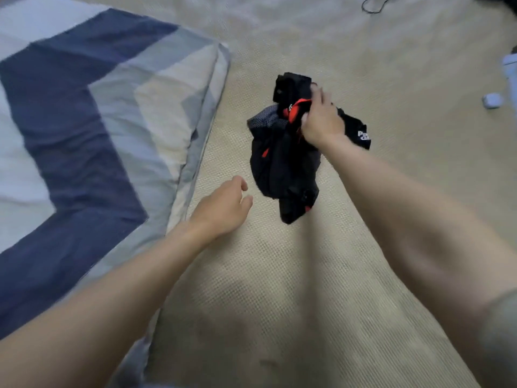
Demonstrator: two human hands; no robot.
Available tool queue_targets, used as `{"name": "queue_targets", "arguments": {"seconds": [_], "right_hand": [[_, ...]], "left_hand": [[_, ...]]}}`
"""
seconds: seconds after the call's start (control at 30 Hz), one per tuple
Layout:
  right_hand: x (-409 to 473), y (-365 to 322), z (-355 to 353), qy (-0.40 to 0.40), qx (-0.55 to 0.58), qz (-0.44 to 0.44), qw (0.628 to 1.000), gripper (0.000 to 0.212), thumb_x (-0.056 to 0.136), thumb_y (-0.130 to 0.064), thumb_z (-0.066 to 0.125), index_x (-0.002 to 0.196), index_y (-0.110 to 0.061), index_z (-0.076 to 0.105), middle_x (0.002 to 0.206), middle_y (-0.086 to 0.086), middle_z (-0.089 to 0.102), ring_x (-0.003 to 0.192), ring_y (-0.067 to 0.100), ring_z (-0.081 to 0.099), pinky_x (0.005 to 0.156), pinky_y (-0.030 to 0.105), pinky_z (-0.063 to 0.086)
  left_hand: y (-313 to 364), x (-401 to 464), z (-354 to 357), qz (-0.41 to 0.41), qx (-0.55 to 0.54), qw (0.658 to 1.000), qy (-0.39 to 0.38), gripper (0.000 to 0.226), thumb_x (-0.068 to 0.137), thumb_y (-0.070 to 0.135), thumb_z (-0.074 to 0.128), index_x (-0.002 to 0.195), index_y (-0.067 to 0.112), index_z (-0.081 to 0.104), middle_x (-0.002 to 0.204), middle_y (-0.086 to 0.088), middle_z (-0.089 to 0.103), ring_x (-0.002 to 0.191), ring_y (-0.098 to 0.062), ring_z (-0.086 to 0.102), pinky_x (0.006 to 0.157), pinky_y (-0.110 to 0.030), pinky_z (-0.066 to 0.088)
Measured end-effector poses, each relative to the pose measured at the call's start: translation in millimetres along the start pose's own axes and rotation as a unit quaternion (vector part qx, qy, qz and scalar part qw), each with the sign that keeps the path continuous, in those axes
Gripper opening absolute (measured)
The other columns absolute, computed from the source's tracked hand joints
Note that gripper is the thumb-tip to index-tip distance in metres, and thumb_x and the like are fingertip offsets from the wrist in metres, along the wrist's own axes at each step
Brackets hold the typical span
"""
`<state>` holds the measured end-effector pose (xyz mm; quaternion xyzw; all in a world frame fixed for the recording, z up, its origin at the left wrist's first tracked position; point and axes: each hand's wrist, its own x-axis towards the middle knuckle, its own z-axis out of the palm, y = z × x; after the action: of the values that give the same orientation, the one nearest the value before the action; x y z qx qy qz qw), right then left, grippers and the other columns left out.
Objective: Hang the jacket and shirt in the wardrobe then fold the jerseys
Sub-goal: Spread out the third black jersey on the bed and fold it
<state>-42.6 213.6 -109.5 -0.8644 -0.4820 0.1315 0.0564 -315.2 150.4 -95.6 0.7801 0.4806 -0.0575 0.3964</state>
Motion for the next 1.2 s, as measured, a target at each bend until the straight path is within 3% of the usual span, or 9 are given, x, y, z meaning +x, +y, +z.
{"name": "queue_targets", "arguments": {"seconds": [0.17, 0.33, 0.47, 0.57, 0.7, 0.8, 0.97, 1.13, 1.2], "right_hand": [[61, 39, 24, -0.036, 0.075, 0.088, 0.993, 0.040, 0.097, -0.021, 0.052, 0.136, -0.010, 0.054, 0.135, 0.018, 0.061, 0.125, 0.037, 0.058, 0.101, 0.040, 0.046], [8, 57, 20, -0.004, 0.139, 0.065, 0.988, 0.029, 0.098, -0.017, 0.053, 0.125, -0.010, 0.063, 0.127, 0.019, 0.067, 0.120, 0.036, 0.061, 0.099, 0.037, 0.045], [-48, 36, -40, 0.018, 0.250, -0.028, 0.968, 0.014, 0.094, -0.020, 0.060, 0.102, -0.020, 0.072, 0.093, 0.005, 0.076, 0.081, 0.019, 0.071, 0.083, 0.038, 0.056], [-93, 7, -114, 0.014, 0.315, -0.070, 0.946, 0.011, 0.095, -0.025, 0.063, 0.086, -0.028, 0.066, 0.069, -0.004, 0.068, 0.057, 0.015, 0.062, 0.065, 0.039, 0.053], [-150, -30, -222, 0.072, 0.351, -0.118, 0.926, 0.009, 0.092, -0.024, 0.064, 0.083, -0.026, 0.064, 0.076, -0.002, 0.066, 0.072, 0.013, 0.059, 0.073, 0.037, 0.048], [-200, -49, -302, 0.105, 0.370, -0.145, 0.912, 0.012, 0.094, -0.016, 0.063, 0.084, -0.020, 0.067, 0.075, -0.007, 0.064, 0.072, 0.008, 0.056, 0.072, 0.030, 0.045], [-282, -67, -407, 0.176, 0.349, -0.151, 0.908, 0.020, 0.095, -0.026, 0.060, 0.083, -0.012, 0.067, 0.072, -0.007, 0.060, 0.069, 0.009, 0.055, 0.067, 0.030, 0.042], [-351, -71, -479, 0.234, 0.389, -0.078, 0.888, 0.022, 0.097, -0.023, 0.057, 0.077, -0.015, 0.062, 0.076, 0.008, 0.064, 0.072, 0.023, 0.067, 0.057, 0.040, 0.058], [-373, -67, -498, 0.267, 0.382, -0.039, 0.884, 0.024, 0.098, -0.024, 0.054, 0.076, -0.014, 0.059, 0.071, 0.006, 0.058, 0.068, 0.023, 0.062, 0.053, 0.038, 0.054]], "left_hand": [[1, 39, 25, 0.009, -0.027, 0.998, 0.058, 0.024, 0.102, 0.032, 0.043, 0.122, 0.019, 0.049, 0.111, 0.005, 0.057, 0.097, -0.017, 0.057, 0.087, -0.042, 0.047], [1, 17, 13, 0.011, -0.060, 0.995, 0.083, 0.015, 0.100, 0.026, 0.046, 0.113, 0.021, 0.050, 0.103, 0.005, 0.060, 0.089, -0.017, 0.056, 0.086, -0.043, 0.049], [25, -9, -39, 0.028, -0.082, 0.991, 0.100, 0.018, 0.097, 0.024, 0.053, 0.115, 0.019, 0.052, 0.106, 0.003, 0.061, 0.083, -0.014, 0.058, 0.073, -0.030, 0.045], [70, -29, -76, 0.073, -0.104, 0.987, 0.095, 0.035, 0.094, 0.029, 0.064, 0.124, 0.020, 0.049, 0.116, 0.007, 0.059, 0.086, -0.014, 0.061, 0.072, -0.025, 0.045], [146, -65, -113, 0.151, -0.213, 0.962, 0.081, 0.060, 0.085, 0.033, 0.079, 0.132, 0.029, 0.041, 0.111, 0.026, 0.052, 0.100, -0.016, 0.065, 0.086, -0.028, 0.052], [190, -101, -142, 0.219, -0.250, 0.939, 0.086, 0.070, 0.077, 0.043, 0.082, 0.134, 0.033, 0.042, 0.117, 0.018, 0.061, 0.097, -0.014, 0.070, 0.087, -0.037, 0.056], [235, -170, -189, 0.292, -0.184, 0.929, 0.132, 0.020, 0.084, 0.035, 0.070, 0.102, 0.025, 0.068, 0.089, 0.002, 0.076, 0.077, -0.013, 0.074, 0.071, -0.039, 0.058], [235, -239, -234, 0.323, -0.005, 0.937, 0.131, 0.026, 0.078, 0.014, 0.059, 0.099, 0.024, 0.073, 0.080, 0.009, 0.071, 0.074, -0.005, 0.064, 0.070, -0.027, 0.049], [229, -263, -257, 0.300, 0.021, 0.946, 0.119, 0.012, 0.077, 0.018, 0.057, 0.080, 0.020, 0.069, 0.066, 0.008, 0.062, 0.069, -0.011, 0.059, 0.062, -0.023, 0.042]]}}
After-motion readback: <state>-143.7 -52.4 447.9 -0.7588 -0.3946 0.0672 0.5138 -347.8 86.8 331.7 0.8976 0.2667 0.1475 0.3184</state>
